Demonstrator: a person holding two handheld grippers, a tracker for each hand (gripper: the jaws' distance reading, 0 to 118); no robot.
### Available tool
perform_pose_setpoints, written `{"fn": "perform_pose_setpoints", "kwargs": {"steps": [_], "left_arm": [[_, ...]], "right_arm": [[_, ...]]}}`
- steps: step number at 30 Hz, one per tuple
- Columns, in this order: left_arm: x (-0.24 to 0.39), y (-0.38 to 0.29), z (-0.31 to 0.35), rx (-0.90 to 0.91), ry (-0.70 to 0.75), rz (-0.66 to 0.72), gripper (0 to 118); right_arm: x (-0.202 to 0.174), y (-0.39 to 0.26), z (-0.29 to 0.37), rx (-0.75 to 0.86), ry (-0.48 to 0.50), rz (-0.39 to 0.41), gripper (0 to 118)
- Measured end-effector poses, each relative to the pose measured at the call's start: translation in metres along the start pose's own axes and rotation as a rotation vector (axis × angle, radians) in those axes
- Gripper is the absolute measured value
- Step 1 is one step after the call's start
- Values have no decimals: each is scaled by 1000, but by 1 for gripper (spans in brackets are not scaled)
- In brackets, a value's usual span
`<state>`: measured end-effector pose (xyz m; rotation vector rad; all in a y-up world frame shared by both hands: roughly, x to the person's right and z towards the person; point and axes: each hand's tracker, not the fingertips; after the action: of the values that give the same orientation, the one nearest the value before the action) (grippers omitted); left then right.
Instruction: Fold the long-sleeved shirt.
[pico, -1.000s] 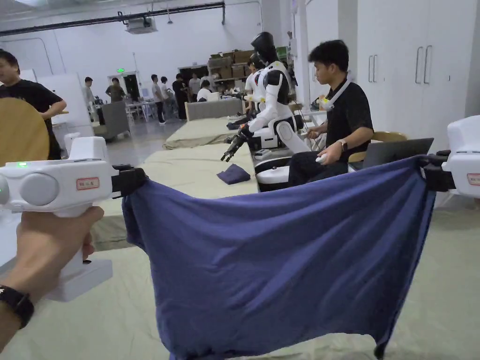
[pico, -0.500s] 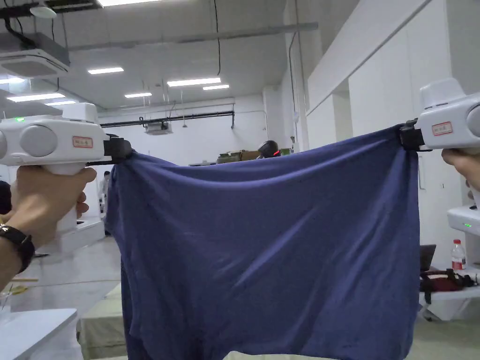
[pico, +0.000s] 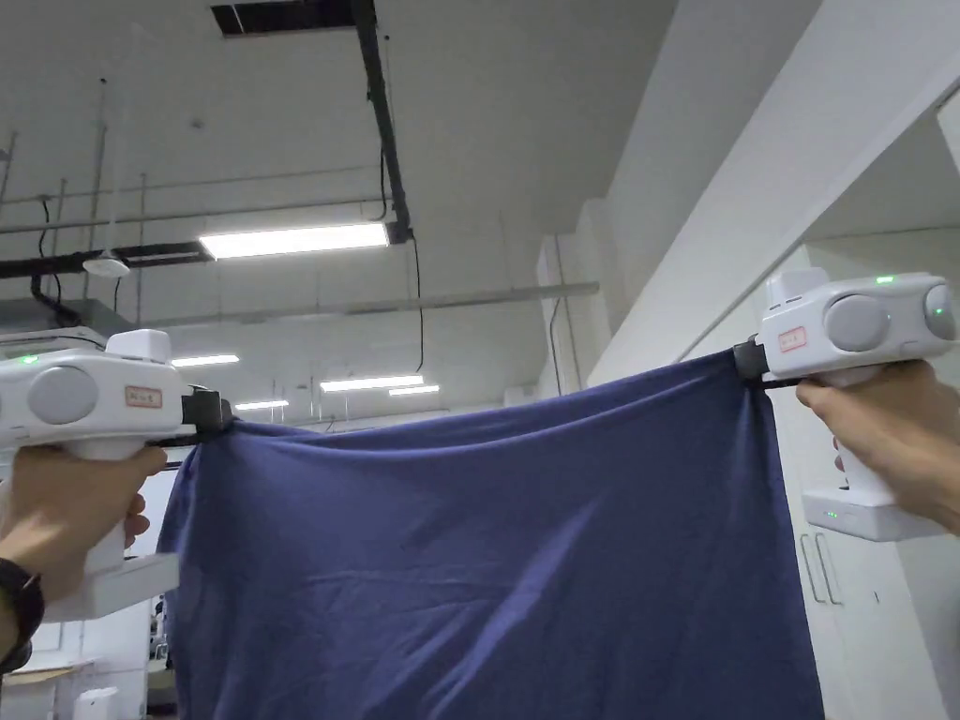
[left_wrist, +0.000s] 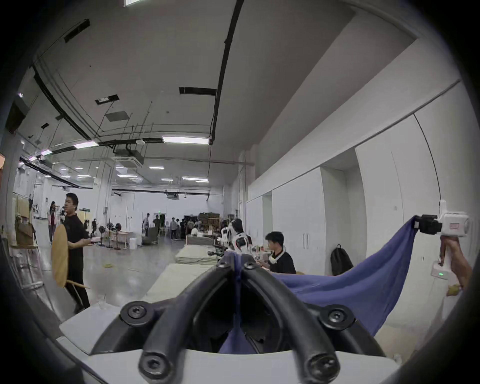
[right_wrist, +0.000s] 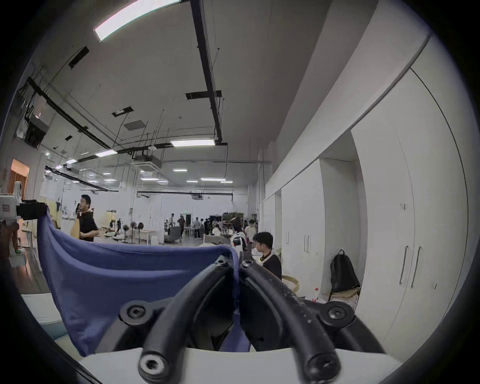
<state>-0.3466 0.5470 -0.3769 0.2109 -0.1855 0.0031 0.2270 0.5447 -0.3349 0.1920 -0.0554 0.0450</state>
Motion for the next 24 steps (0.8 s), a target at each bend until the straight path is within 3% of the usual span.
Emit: {"fn": "perform_pose_setpoints", "kwargs": {"steps": [16,21,24], "left_arm": [[-14,-27,-30,-23,13,23,2],[-23,-38,-50,-11,26,21,2],[-29,-46,-71,-22,46,5,2]], "right_arm": [[-13,-6,-24,6,-18,57,5],[-16,-12,-53,-1,-4,24,5],[-25,-18,-75,-2,-21,79,5]]}}
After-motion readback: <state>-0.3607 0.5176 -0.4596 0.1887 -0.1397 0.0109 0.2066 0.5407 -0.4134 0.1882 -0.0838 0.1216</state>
